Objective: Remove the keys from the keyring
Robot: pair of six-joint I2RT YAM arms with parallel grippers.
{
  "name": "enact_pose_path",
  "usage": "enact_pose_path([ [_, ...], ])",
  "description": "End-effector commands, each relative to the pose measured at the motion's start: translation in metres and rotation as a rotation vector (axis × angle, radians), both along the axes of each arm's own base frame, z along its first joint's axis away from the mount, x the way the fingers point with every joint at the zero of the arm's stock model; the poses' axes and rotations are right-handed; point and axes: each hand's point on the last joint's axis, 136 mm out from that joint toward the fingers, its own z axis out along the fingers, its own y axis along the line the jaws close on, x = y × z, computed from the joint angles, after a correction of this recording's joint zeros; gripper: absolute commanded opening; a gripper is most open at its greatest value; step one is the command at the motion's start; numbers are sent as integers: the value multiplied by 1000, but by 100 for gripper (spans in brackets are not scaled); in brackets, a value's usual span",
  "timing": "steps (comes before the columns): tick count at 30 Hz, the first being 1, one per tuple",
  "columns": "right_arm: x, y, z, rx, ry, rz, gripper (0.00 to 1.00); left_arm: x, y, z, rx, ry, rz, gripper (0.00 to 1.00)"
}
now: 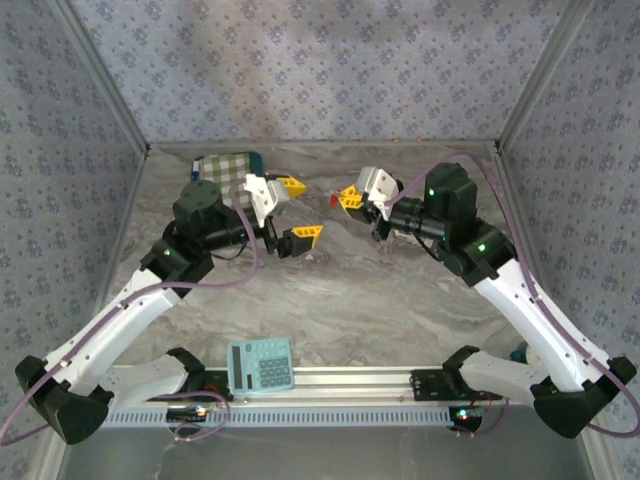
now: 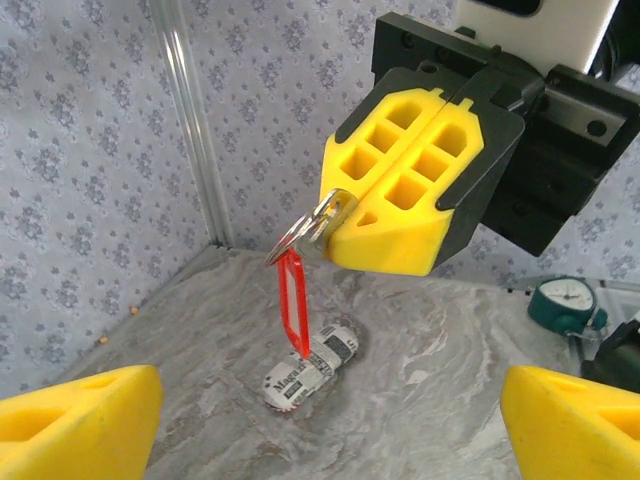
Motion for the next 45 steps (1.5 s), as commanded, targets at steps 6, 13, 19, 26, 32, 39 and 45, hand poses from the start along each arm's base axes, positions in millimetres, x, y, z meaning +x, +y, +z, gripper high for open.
enact_pose_path([
  [6, -6, 5, 3, 2, 36, 35, 0, 0, -12, 7, 26, -119, -25, 88],
  [13, -3, 7, 0, -3, 48, 32, 0, -9, -17, 14, 13, -150, -36, 87],
  [19, -1, 8, -1, -4, 53, 29, 0, -15, -20, 14, 13, -151, -54, 86],
  [26, -2, 10, -6, -11, 71, 41, 0, -12, -19, 17, 5, -162, -35, 86],
  [32, 0, 12, -8, -14, 77, 40, 0, -16, -23, 15, 3, -155, -66, 86],
  [39, 3, 13, -5, -2, 73, 34, 0, -18, -24, 10, 16, -142, -76, 85],
  [45, 10, 12, -5, 3, 71, -1, 0, -20, -23, 11, 14, -141, -78, 83],
])
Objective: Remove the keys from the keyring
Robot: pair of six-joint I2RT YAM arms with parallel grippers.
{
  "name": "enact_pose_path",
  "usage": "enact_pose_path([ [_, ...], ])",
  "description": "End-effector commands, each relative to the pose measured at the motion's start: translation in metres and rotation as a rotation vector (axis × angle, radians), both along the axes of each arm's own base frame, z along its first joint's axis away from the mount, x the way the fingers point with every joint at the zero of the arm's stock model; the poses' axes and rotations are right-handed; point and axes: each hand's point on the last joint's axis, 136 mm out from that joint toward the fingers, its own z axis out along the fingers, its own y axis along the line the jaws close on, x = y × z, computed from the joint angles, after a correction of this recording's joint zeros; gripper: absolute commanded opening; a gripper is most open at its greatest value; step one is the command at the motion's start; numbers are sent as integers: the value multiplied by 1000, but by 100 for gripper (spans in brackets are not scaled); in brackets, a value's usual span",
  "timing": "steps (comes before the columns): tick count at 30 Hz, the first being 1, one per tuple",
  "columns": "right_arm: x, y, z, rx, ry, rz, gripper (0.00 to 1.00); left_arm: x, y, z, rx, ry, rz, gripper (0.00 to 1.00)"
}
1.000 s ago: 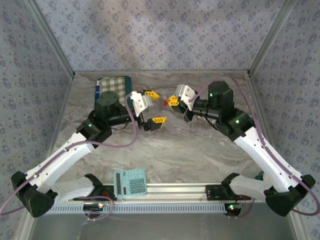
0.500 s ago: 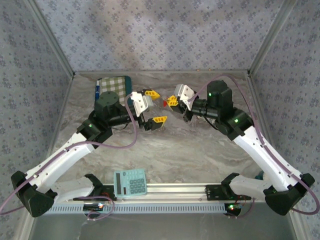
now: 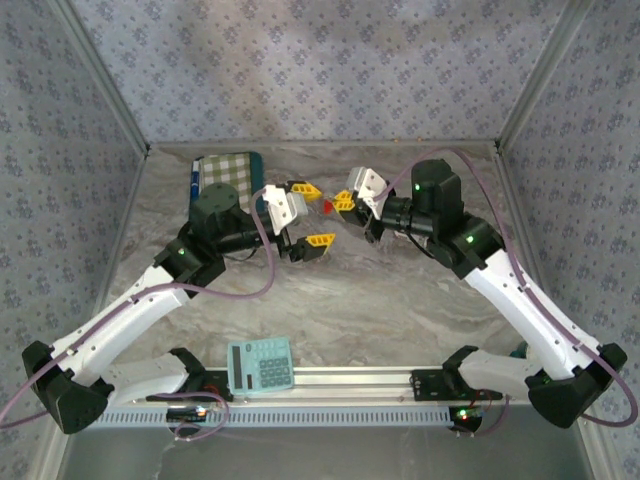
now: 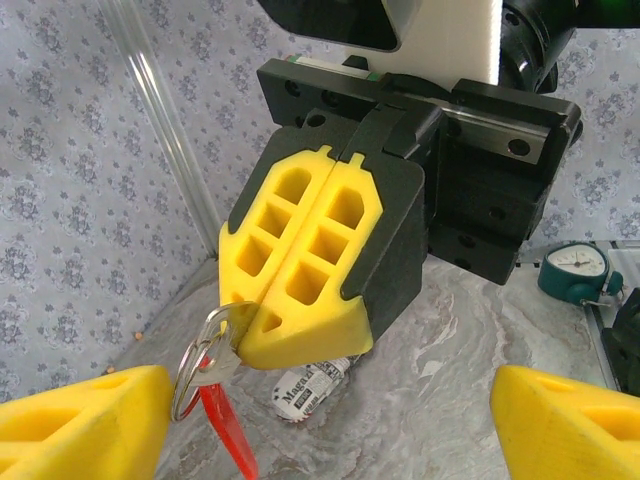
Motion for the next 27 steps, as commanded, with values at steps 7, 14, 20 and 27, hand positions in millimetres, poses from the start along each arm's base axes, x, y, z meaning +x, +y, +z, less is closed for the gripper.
enact_pose_path([
  [7, 10, -1, 20, 51, -29, -58, 0, -13, 0, 20, -41, -34, -38, 82],
  [14, 12, -1, 21, 54, -29, -63, 0, -15, -3, 22, -44, -41, -38, 82],
  [20, 8, -3, 19, 50, -38, -55, 0, -6, 8, 24, -54, -47, 49, 83],
  [27, 3, -4, 22, 53, -44, -39, 0, 0, 28, 28, -76, -40, 138, 84],
])
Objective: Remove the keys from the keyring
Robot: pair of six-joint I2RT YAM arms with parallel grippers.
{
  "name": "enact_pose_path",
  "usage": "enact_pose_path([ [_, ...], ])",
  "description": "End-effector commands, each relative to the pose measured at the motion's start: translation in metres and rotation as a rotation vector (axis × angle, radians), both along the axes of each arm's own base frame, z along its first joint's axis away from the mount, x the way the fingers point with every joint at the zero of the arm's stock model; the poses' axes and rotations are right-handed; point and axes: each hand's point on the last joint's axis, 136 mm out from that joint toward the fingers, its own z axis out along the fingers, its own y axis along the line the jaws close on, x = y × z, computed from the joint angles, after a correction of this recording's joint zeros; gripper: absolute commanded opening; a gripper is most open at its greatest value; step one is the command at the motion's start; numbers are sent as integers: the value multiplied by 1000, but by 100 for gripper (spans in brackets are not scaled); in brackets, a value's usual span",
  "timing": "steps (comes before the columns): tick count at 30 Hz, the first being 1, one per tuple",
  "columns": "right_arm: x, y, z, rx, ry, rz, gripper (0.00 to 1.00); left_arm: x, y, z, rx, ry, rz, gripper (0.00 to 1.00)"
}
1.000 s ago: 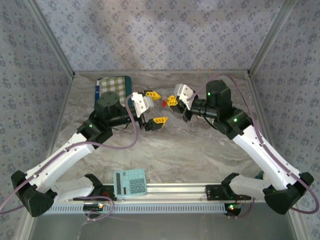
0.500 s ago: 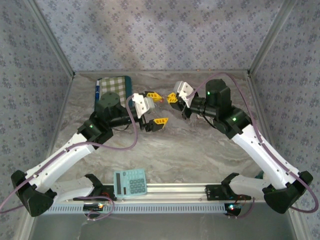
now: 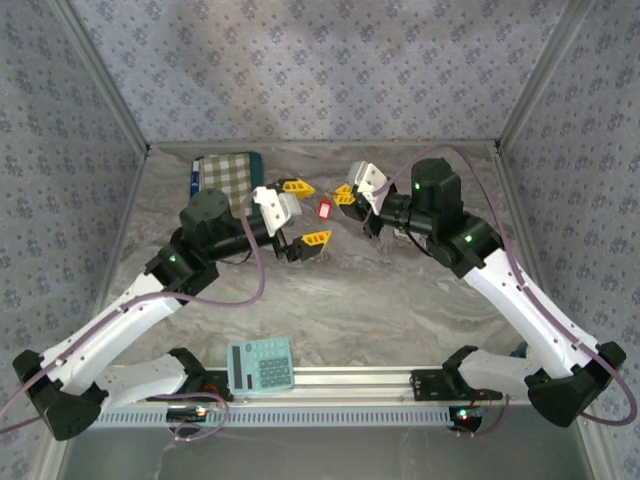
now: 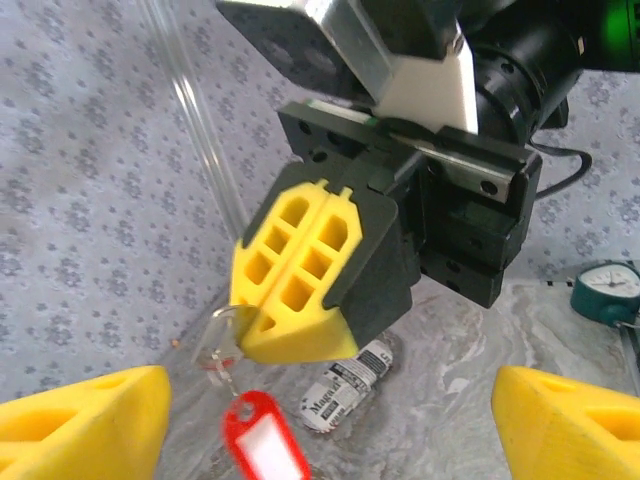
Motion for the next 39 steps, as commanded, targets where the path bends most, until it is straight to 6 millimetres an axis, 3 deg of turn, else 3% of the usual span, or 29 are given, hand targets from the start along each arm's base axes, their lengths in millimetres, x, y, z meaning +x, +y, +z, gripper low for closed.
enact_pose_path([
  [1, -9, -2, 17, 32, -37, 24, 0, 5, 17, 8, -40, 10, 64, 83],
  [6, -13, -5, 19, 33, -43, 34, 0, 16, 36, 8, -78, 85, 91, 79],
  [11, -11, -7, 24, 68, -18, 0, 0, 19, 36, -1, -117, 118, 75, 82],
  [17, -13, -3, 22, 57, 48, -21, 0, 23, 19, -5, -187, 110, 5, 86],
  [27, -23, 4, 23, 57, 104, 4, 0, 28, -22, -4, -173, 66, -86, 87],
  [34, -28, 8, 25, 67, 107, 34, 0, 27, -28, 4, -180, 57, -123, 79],
  [39, -30, 10, 30, 80, 107, 52, 0, 25, -32, 5, -177, 64, -155, 66],
])
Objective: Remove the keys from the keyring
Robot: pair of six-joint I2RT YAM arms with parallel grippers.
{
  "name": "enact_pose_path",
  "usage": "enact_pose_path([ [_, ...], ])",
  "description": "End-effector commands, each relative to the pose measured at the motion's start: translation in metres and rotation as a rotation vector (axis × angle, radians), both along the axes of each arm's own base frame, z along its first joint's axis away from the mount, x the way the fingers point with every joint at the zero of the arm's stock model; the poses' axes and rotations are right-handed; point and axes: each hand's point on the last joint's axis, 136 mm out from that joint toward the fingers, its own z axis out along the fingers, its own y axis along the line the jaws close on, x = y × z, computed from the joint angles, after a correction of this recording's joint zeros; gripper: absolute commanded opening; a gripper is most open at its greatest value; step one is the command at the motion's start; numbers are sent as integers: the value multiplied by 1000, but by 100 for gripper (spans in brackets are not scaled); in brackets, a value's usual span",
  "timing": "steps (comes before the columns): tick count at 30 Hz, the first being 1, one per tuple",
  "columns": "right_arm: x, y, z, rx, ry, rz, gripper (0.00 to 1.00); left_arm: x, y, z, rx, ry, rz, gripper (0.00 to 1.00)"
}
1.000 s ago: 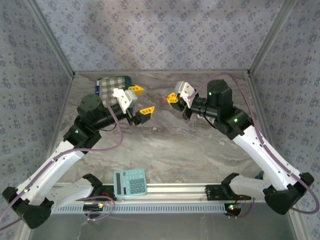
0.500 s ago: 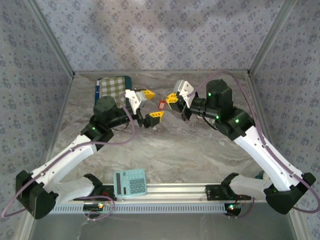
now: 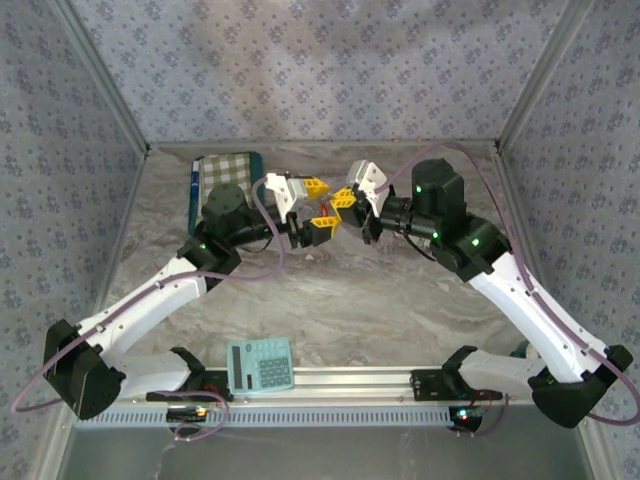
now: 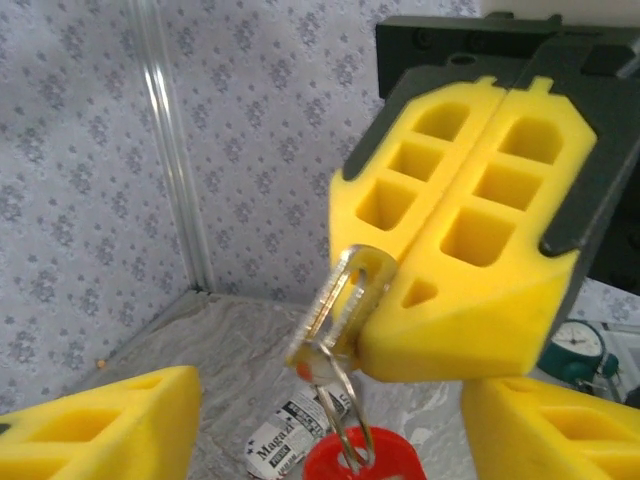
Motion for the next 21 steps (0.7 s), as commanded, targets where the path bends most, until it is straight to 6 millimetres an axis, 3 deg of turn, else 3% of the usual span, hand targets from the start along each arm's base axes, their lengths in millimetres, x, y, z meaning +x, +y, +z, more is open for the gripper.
enact_pose_path([
  [1, -8, 4, 15, 37, 2, 37, 0, -7, -2, 28, -55, -65, -40, 65],
  [5, -9, 4, 18, 42, -2, 43, 0, -7, -2, 27, -56, -68, -40, 55],
  [9, -11, 5, 19, 47, -1, 56, 0, -8, -1, 31, -70, -69, -41, 54],
  [11, -11, 5, 20, 49, -4, 51, 0, -10, -1, 31, -70, -68, -52, 44],
  [14, -10, 4, 21, 52, -9, 46, 0, -11, -1, 29, -63, -61, -54, 41],
  [21, -9, 3, 23, 55, -21, 45, 0, -12, -1, 26, -53, -51, -61, 22],
])
